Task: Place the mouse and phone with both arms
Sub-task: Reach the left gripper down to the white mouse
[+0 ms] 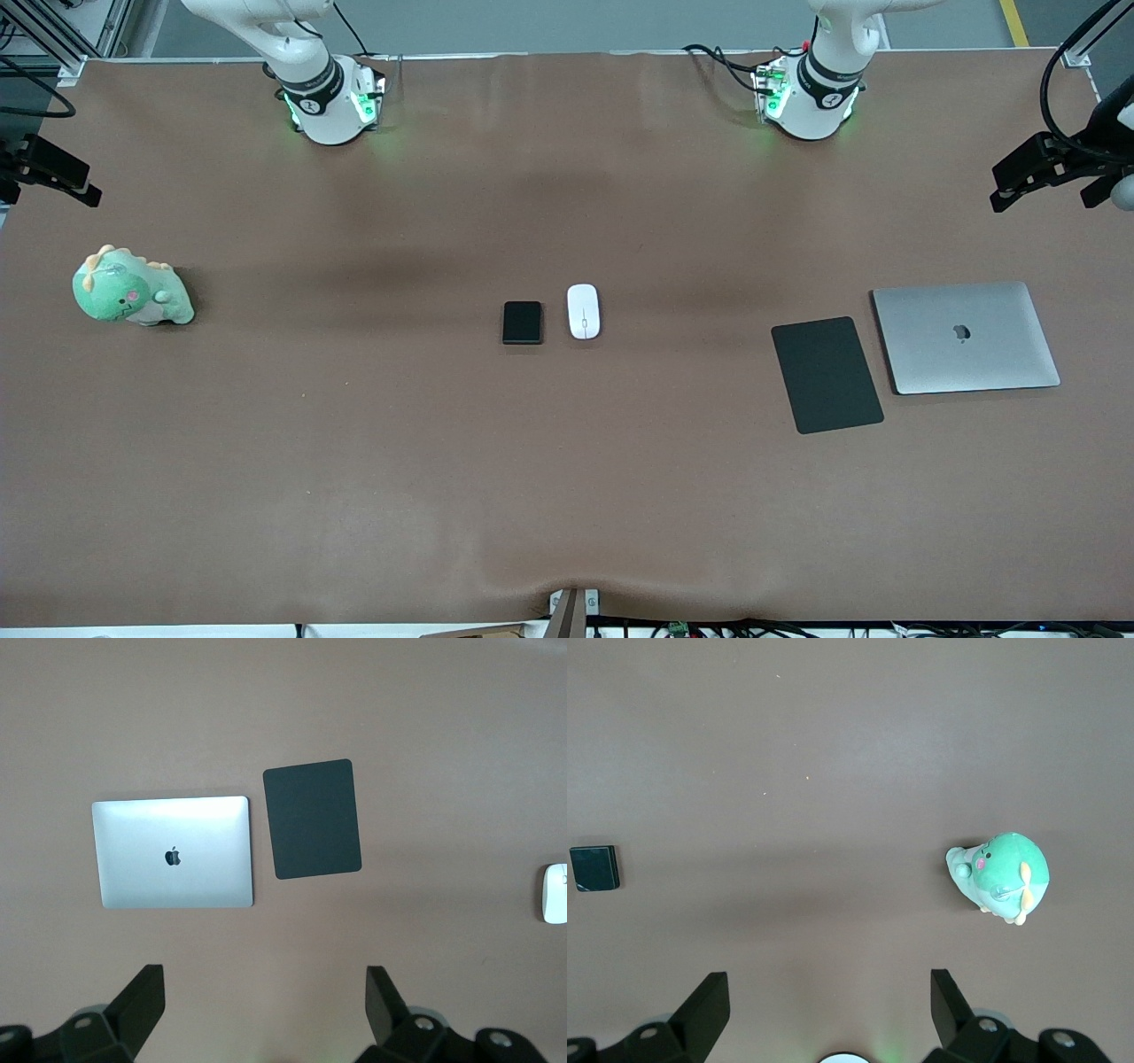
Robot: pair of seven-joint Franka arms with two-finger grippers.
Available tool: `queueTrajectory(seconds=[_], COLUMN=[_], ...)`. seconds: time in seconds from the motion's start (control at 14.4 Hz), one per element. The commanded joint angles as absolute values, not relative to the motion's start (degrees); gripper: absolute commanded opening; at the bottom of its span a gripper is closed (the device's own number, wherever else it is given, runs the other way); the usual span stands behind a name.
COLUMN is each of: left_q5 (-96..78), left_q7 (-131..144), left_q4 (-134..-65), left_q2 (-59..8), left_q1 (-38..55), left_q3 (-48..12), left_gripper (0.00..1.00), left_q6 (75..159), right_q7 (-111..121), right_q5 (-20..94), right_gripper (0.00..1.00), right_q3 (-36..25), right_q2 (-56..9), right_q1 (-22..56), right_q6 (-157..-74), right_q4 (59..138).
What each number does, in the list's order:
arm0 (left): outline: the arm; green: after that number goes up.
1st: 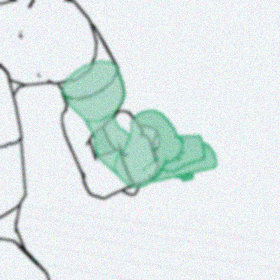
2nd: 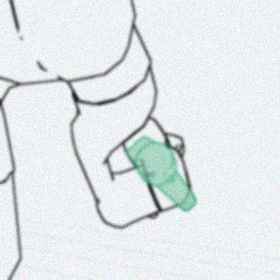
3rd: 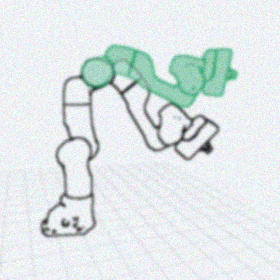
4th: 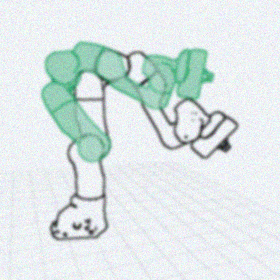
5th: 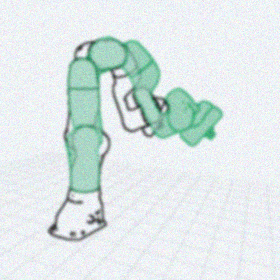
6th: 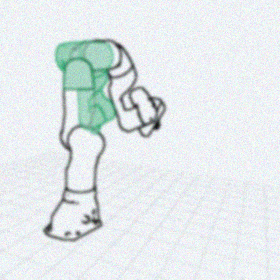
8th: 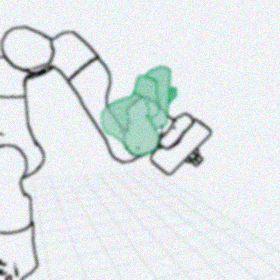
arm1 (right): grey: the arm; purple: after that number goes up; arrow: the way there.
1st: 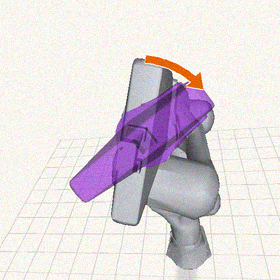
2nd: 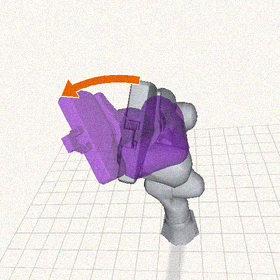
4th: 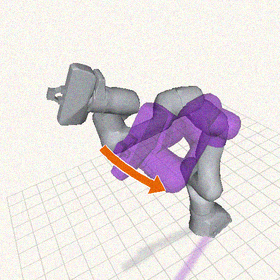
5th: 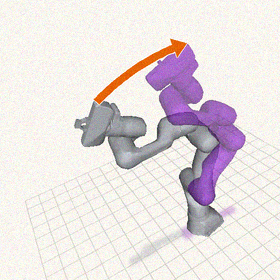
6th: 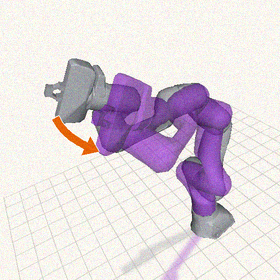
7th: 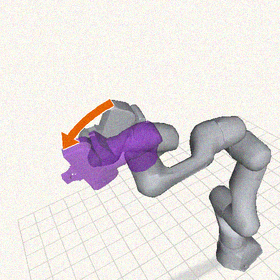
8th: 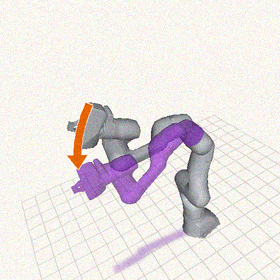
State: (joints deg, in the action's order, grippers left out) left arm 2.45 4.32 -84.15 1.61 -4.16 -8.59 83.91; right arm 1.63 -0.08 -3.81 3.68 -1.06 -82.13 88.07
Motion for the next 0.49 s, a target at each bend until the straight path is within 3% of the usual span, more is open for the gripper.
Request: queueTrajectory(seconds=[0.0,0.42], left_q5=[1.41,0.1], left_q7=[3.52,5.35], left_q4=[-83.58,-84.02], left_q2=[2.11,-1.31], left_q1=[-4.31,-3.52], left_q3=[-8.61,-8.96], left_gripper=[1.0,1.0], left_q6=[82.62,84.1], right_q7=[2.72,2.72], right_q5=[1.23,1.23], right_gripper=[1.0,1.0], right_q3=[-3.25,-3.34], right_q2=[3.25,3.25], right_q1=[-2.64,-2.64], right_q6=[-81.47,-81.47], right_q4=[87.28,87.27])
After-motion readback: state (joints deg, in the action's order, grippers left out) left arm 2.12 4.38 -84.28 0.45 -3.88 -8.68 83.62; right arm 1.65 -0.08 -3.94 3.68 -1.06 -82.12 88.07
